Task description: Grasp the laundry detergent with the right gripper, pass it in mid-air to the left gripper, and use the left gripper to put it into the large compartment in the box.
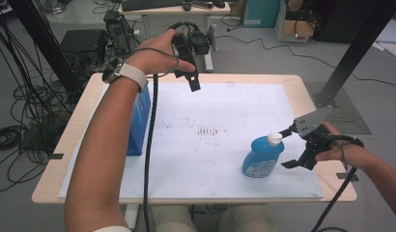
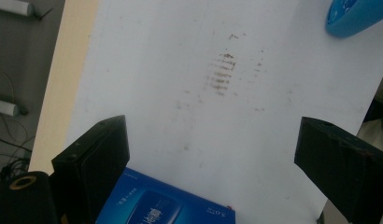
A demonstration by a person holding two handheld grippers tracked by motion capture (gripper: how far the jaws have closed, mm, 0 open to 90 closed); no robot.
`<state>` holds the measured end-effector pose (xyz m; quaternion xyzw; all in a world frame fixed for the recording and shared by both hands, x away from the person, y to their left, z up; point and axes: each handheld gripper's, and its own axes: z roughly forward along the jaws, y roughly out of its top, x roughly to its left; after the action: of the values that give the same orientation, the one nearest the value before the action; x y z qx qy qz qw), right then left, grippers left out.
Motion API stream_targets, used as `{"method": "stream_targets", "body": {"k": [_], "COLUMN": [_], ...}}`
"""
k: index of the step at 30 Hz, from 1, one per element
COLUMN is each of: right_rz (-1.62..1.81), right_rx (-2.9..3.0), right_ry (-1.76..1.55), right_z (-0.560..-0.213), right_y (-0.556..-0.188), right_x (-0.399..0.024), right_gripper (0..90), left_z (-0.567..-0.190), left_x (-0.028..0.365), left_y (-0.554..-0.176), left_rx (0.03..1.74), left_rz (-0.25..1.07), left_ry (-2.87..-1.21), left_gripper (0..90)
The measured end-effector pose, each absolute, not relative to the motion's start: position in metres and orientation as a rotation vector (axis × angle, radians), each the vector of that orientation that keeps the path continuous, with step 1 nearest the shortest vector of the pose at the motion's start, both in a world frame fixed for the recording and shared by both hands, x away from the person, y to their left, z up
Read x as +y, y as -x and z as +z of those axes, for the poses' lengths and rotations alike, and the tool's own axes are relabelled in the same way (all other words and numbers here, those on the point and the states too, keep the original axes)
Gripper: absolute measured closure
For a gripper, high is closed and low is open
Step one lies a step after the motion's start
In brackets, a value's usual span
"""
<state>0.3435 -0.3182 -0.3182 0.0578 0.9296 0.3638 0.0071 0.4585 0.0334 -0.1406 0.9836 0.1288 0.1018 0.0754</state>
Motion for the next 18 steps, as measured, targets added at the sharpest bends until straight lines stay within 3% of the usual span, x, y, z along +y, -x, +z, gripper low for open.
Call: {"method": "stream_targets", "body": {"k": [18], "right_rz": [1.142], "right_rx": [2.905], "right_ry": [-0.17], "right_z": [-0.3186], "right_y": [-0.3446], "right_x": [-0.3176], "right_gripper": [4.5], "left_z": [-0.1445], "left_x": [0.0329], "left_y": [-0.4599], "left_rx": [0.383], "left_rz": [0.298], "left_ry": [-2.937], "left_gripper": [10.6]}}
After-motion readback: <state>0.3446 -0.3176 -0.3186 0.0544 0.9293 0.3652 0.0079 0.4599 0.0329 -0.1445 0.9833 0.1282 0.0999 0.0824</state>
